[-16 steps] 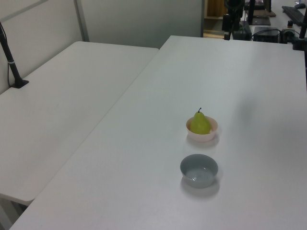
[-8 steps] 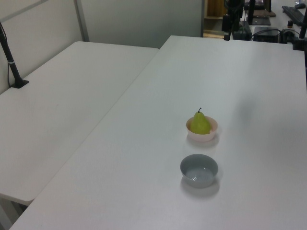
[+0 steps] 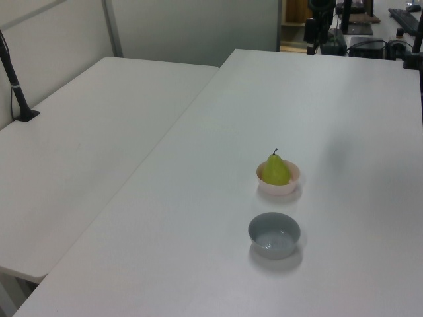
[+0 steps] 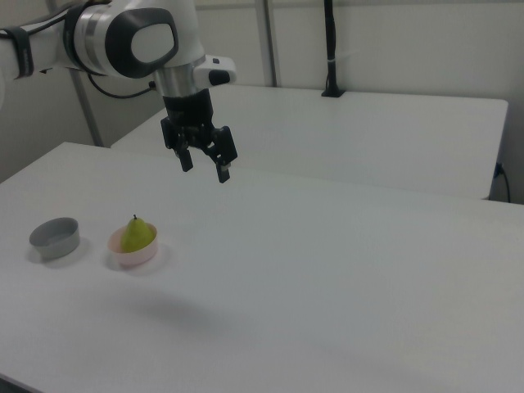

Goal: Pick up a pear from the bowl
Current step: 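Move the open gripper over the pink bowl holding the green pear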

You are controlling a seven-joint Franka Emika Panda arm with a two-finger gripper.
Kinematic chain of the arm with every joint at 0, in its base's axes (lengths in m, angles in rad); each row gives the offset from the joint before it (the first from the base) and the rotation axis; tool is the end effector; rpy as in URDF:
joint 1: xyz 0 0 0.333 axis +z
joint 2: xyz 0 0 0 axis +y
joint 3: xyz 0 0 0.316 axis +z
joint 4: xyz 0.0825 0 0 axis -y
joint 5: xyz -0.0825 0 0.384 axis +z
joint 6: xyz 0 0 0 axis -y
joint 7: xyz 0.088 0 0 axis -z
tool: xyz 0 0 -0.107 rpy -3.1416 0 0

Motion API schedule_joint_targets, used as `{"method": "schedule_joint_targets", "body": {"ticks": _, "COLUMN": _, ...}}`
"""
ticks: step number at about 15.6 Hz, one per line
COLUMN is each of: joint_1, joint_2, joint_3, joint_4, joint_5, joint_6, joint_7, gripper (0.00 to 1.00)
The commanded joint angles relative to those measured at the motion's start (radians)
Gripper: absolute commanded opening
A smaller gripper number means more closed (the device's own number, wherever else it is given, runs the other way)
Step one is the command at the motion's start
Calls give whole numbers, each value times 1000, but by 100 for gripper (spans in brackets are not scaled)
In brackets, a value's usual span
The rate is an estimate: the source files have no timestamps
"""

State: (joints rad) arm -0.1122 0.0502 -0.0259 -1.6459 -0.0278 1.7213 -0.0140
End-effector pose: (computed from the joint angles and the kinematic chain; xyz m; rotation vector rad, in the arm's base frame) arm 0.5744 -0.0821 0.5736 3.1051 -0.1869 0.0357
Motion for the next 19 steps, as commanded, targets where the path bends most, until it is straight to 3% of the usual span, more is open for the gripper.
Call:
{"method": "schedule_joint_targets", "body": {"ticks": 1, "joint_1": 19, "joint_2": 17, "joint_3": 4, "joint_4": 17, "joint_5": 9, "joint_6": -28, "joint_7": -8, "gripper": 100}}
{"method": "schedule_joint_targets", "body": {"ticks": 3, "joint_1": 31, "joint_2": 17, "joint_3": 6, "joint_4": 17, "joint_5": 8, "joint_6": -31, "joint_7": -9, "gripper": 100}}
{"method": "schedule_joint_targets", "body": {"ticks": 10, "joint_1": 222, "joint_2": 105, "joint_3": 6, "joint_4": 18, "joint_5": 20, "joint_6": 4, "joint_7": -15, "gripper": 100}}
{"method": "schedule_joint_targets", "body": {"ticks": 19, "joint_1": 410, "joint_2": 181, "joint_3": 6, "joint_4": 17, "joint_5": 16, "joint_6": 26, "joint_7": 49, "gripper": 100}}
